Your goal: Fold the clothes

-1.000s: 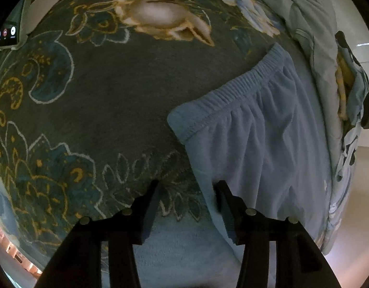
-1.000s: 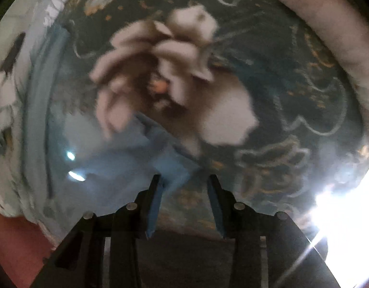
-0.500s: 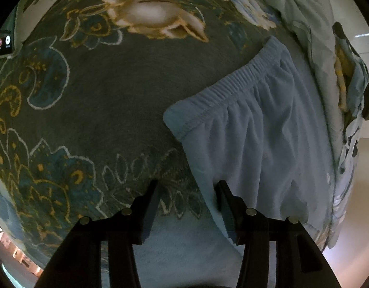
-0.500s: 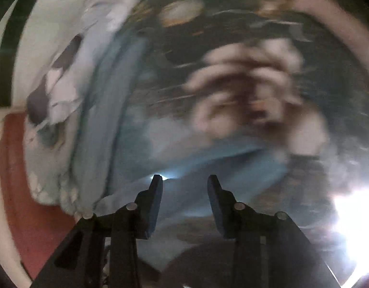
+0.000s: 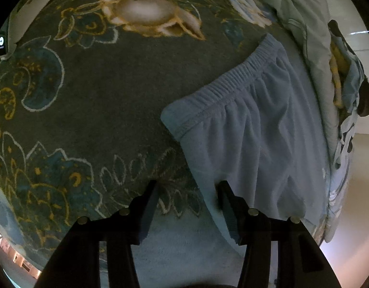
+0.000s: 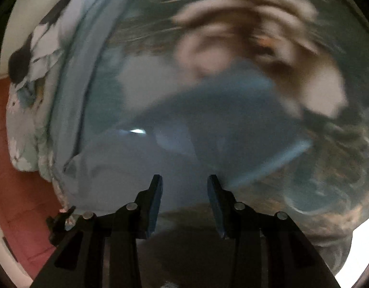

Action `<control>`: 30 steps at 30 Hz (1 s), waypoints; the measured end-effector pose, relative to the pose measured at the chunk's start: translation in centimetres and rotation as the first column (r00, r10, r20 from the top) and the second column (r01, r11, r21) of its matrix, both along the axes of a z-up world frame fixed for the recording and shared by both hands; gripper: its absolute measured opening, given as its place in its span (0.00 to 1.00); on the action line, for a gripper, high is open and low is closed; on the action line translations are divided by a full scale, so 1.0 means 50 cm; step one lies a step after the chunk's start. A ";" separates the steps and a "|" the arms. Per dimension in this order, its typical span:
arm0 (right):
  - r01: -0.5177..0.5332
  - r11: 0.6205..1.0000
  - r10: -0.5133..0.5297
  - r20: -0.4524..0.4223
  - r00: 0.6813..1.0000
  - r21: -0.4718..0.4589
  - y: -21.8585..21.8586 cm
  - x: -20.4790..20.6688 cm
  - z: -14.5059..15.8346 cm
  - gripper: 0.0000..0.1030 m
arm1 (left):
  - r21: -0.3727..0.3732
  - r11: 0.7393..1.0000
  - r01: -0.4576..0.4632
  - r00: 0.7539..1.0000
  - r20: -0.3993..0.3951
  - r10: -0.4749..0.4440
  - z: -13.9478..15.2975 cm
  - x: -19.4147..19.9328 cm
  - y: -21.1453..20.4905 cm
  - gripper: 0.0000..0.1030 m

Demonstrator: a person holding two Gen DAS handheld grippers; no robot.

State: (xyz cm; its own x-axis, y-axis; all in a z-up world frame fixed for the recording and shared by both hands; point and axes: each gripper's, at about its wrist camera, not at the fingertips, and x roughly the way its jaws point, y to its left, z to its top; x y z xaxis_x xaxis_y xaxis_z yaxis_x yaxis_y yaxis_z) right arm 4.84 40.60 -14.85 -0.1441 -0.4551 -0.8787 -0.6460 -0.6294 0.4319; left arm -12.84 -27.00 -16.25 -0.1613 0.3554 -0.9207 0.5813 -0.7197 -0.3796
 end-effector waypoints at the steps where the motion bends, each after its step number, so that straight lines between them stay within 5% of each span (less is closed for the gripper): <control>1: 0.029 1.000 -0.029 0.011 1.000 0.007 0.014 0.018 -0.003 0.39 | -0.001 1.000 0.004 1.000 0.001 -0.004 0.000 0.000 0.001 0.53; 10: 0.248 0.968 -0.248 0.018 0.969 -0.021 0.088 0.111 -0.028 0.39 | 0.054 0.997 -0.063 0.997 -0.039 0.065 -0.001 0.025 -0.013 0.53; 15: 0.303 0.952 -0.306 -0.071 0.949 -0.049 0.091 0.089 -0.028 0.39 | 0.114 0.982 -0.153 0.983 -0.082 0.163 -0.002 0.049 -0.032 0.50; 20: 0.371 0.927 -0.376 -0.138 0.916 -0.060 0.084 0.081 -0.032 0.32 | 0.140 0.968 -0.206 0.968 -0.112 0.223 -0.001 0.059 -0.043 0.33; 22: 0.385 0.920 -0.392 -0.150 0.908 -0.072 0.086 0.084 -0.035 0.06 | 0.156 0.964 -0.215 0.964 -0.125 0.235 0.001 0.060 -0.042 0.20; 26: 0.398 0.912 -0.410 -0.184 0.893 -0.096 0.103 0.094 0.001 0.05 | 0.153 0.964 -0.219 0.959 -0.150 0.241 0.020 0.060 -0.027 0.04; 30: 0.381 0.917 -0.399 -0.264 0.878 -0.118 0.108 0.072 0.057 0.04 | 0.149 0.963 -0.227 0.946 -0.202 0.254 0.059 0.059 -0.042 0.03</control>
